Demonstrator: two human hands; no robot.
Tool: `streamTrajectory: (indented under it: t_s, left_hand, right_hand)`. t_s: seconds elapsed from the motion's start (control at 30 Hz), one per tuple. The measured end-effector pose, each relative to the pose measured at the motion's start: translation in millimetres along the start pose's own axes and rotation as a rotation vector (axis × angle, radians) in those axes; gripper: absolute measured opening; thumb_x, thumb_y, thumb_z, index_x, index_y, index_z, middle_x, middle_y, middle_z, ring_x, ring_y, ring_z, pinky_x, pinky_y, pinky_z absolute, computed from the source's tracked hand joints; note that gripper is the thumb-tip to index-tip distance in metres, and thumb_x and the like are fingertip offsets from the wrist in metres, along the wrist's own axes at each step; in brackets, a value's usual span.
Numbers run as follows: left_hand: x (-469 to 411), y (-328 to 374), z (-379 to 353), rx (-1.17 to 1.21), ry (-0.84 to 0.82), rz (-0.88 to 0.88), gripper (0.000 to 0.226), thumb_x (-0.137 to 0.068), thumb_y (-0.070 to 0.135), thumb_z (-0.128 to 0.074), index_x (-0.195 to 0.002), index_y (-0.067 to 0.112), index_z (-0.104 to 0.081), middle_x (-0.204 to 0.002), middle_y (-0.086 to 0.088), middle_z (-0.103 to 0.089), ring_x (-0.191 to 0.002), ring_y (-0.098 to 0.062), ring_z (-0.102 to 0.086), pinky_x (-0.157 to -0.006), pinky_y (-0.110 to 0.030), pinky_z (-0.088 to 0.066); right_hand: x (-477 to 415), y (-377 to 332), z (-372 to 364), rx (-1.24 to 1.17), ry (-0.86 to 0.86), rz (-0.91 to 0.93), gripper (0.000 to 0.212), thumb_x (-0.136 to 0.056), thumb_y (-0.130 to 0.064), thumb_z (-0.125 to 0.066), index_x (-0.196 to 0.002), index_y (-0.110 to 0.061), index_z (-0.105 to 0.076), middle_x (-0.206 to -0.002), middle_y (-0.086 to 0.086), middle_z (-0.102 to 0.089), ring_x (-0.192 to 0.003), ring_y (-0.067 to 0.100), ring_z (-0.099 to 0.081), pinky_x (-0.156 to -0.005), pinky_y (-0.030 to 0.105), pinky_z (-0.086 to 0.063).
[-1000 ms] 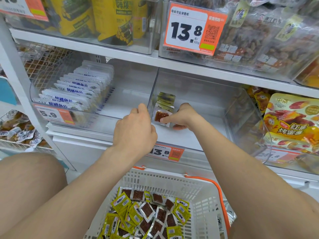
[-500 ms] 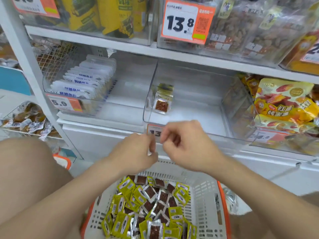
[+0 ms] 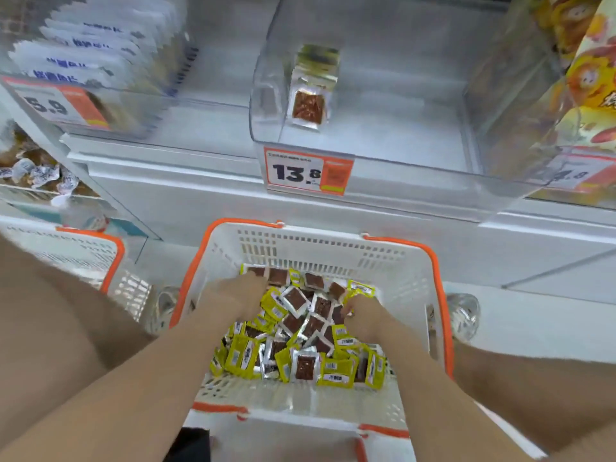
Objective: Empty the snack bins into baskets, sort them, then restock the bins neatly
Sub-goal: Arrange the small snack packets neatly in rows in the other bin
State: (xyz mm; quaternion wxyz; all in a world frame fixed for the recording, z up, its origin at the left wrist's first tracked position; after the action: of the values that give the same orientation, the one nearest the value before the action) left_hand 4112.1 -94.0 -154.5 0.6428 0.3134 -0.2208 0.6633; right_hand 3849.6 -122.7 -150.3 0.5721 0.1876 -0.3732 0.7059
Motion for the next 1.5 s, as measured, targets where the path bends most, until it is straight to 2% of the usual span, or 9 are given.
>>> streamTrajectory:
  t_s: [0.17, 0.4, 0.63, 0.7, 0.87, 1.07, 1.23, 1.33, 1.5]
  left_hand:
    - [-33.0, 8.8, -39.0, 0.239, 0.12, 0.043, 0.059, -0.101, 0.041, -0.061, -0.152, 0.029, -0.034, -0.145, -0.007, -0.04, -0.134, -0.039, -0.047, -0.101, -0.053, -0.048]
    - [-44.8, 21.2, -79.8, 0.328, 0.207, 0.166, 0.074, -0.096, 0.027, -0.071, -0.155, 0.015, -0.028, -0.145, -0.017, -0.038, -0.137, -0.042, -0.038, -0.112, -0.049, -0.035]
    - [-39.2, 22.2, -79.4, 0.551, 0.13, 0.179, 0.062, -0.08, 0.016, -0.088, -0.132, 0.009, -0.054, -0.145, -0.02, -0.043, -0.132, -0.038, -0.049, -0.1, -0.042, -0.047]
    - [-35.9, 18.6, -78.5, 0.557, 0.12, 0.183, 0.061, -0.08, 0.018, -0.089, -0.132, 0.011, -0.059, -0.151, -0.017, -0.045, -0.14, -0.034, -0.045, -0.1, -0.039, -0.046]
    - [-22.7, 12.7, -72.6, 0.665, 0.074, 0.205, 0.057, -0.075, 0.017, -0.091, -0.126, 0.016, -0.065, -0.115, -0.006, -0.06, -0.087, -0.02, -0.06, -0.061, -0.03, -0.048]
    - [-8.8, 5.3, -51.7, 0.923, 0.177, 0.298, 0.044, -0.087, 0.003, -0.078, -0.127, 0.018, -0.069, -0.15, -0.009, -0.054, -0.08, -0.024, -0.067, -0.057, -0.028, -0.048]
    - [9.4, 6.8, -23.5, 1.084, 0.265, 0.327, 0.05, -0.091, 0.003, -0.075, -0.136, 0.017, -0.06, -0.104, -0.007, -0.067, -0.066, -0.025, -0.058, -0.065, -0.043, -0.056]
    - [24.6, 12.3, 5.8, 1.25, 0.323, 0.3, 0.04, -0.088, 0.0, -0.079, -0.12, 0.019, -0.066, -0.096, -0.001, -0.064, -0.077, -0.024, -0.064, -0.071, -0.049, -0.061]
    - [44.8, 19.4, 57.0, 1.334, 0.284, 0.147, 0.041, -0.084, -0.001, -0.083, -0.119, 0.019, -0.072, -0.113, -0.01, -0.074, -0.093, -0.028, -0.074, -0.07, -0.039, -0.059]
  right_hand:
    - [-30.7, 30.1, -36.7, -0.217, 0.107, -0.198, 0.034, -0.095, -0.002, -0.055, -0.128, -0.004, -0.064, -0.14, 0.02, -0.06, -0.129, 0.04, -0.057, -0.087, 0.033, -0.05]
    - [-25.7, 58.6, -107.7, 0.126, -0.156, -0.203, 0.145, -0.062, -0.036, -0.098, -0.161, -0.043, 0.008, -0.17, 0.016, 0.011, -0.155, 0.044, -0.013, -0.115, 0.063, -0.032]
    - [-32.8, 48.8, -125.3, 0.022, 0.022, -0.133, 0.082, -0.073, -0.001, -0.075, -0.135, -0.031, -0.032, -0.137, 0.007, -0.042, -0.113, 0.033, -0.056, -0.08, 0.04, -0.051]
    - [-33.8, 50.1, -123.9, 0.043, 0.008, -0.117, 0.076, -0.076, -0.005, -0.075, -0.135, -0.033, -0.034, -0.128, 0.005, -0.051, -0.108, 0.031, -0.059, -0.081, 0.041, -0.052]
    - [-33.0, 54.9, -114.4, -0.069, -0.044, -0.166, 0.048, -0.085, -0.011, -0.072, -0.131, -0.023, -0.062, -0.125, 0.006, -0.066, -0.113, 0.029, -0.066, -0.09, 0.039, -0.057]
    - [-23.2, 42.9, -40.6, -0.415, 0.178, -0.168, 0.023, -0.088, -0.035, -0.077, -0.107, -0.025, -0.069, -0.09, -0.006, -0.067, -0.095, 0.024, -0.067, -0.086, 0.035, -0.053]
    - [-4.7, 15.9, 19.7, -0.848, 0.266, -0.035, 0.071, -0.081, -0.031, -0.089, -0.136, -0.018, -0.047, -0.123, 0.006, -0.066, -0.103, 0.027, -0.072, -0.082, 0.045, -0.062]
    - [14.1, -2.8, 39.0, -1.025, 0.183, 0.044, 0.063, -0.088, -0.01, -0.083, -0.133, -0.017, -0.04, -0.115, 0.016, -0.072, -0.085, 0.033, -0.078, -0.066, 0.049, -0.064]
    - [36.1, -26.2, 75.5, -0.95, 0.205, 0.15, 0.089, -0.068, -0.033, -0.097, -0.144, -0.023, -0.05, -0.137, 0.006, -0.067, -0.12, 0.03, -0.069, -0.096, 0.056, -0.059]
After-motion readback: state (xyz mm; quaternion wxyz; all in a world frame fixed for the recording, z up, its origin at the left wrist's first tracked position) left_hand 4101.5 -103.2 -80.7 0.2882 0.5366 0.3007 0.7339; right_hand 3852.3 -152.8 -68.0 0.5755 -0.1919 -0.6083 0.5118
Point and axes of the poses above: each hand's wrist, its own x-axis away from the middle knuckle, its own z-axis out of the back of the hand, y = z × x, the point moved 5 cm from there along -x, towards the middle knuckle
